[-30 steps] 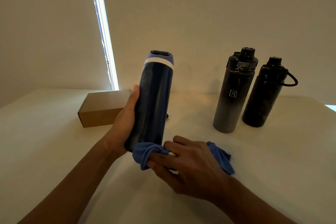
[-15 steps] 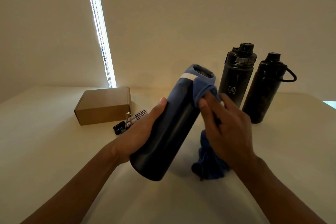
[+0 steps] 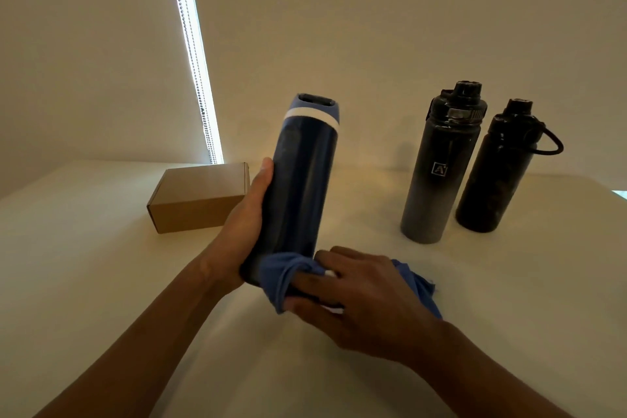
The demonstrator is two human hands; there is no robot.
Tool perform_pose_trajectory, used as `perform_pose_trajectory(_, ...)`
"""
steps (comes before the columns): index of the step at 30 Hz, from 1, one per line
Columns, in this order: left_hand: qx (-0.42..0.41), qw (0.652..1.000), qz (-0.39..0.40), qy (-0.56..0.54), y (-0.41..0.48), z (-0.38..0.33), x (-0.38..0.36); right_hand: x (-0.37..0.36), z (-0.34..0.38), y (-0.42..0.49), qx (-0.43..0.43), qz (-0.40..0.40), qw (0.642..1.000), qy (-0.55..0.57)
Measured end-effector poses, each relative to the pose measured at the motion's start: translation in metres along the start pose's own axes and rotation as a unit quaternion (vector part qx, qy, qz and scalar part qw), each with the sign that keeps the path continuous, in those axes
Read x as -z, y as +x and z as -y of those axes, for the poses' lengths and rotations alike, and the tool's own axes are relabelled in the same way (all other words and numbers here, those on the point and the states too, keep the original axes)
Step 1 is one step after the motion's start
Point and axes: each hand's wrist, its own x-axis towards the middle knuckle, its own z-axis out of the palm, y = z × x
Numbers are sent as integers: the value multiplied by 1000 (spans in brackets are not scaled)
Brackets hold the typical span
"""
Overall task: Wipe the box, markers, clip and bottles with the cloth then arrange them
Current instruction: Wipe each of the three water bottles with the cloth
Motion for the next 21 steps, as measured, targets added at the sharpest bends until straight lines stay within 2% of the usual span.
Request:
perform_pose_trajectory(4,10,999,-35,-26,2,1,-4,-15,-11,-1,42,-34,998,-44)
perform_pose_trajectory(6,14,999,-35,-35,1,1,-6,-22,-16,-4,19,-40,998,-52)
perform_pose_trajectory(9,17,997,7,-75,-2,0,-1,-14,-15,-7,-34,-33,999,14)
perform_pose_trajectory(10,27,994,36,-104,1,1,1,-7,-12,-5,-85,-11,992,90)
perform_pose_trajectory(11,37,987,60,-144,1,-2,3,-1,-9,-4,-157,34,971,179)
perform_pose_trajectory(13,50,967,121,-218,2,-4,10,-1,-13,-3,-278,140,886,343)
perform_pose_trajectory(14,47,957,149,-243,4,-2,11,-4,-17,-4,-284,118,870,386)
perform_pose_trajectory(17,53,939,223,-257,14,6,3,-8,-12,-7,-291,75,849,435)
perform_pose_trajectory(18,44,939,240,-241,12,23,5,-9,-11,-10,-281,62,864,414)
perform_pose_trajectory(19,23,919,291,-264,17,33,11,-9,-10,-10,-245,63,896,366)
perform_pose_trajectory(21,32,887,334,-318,35,39,19,-10,-10,-6,-117,32,968,222)
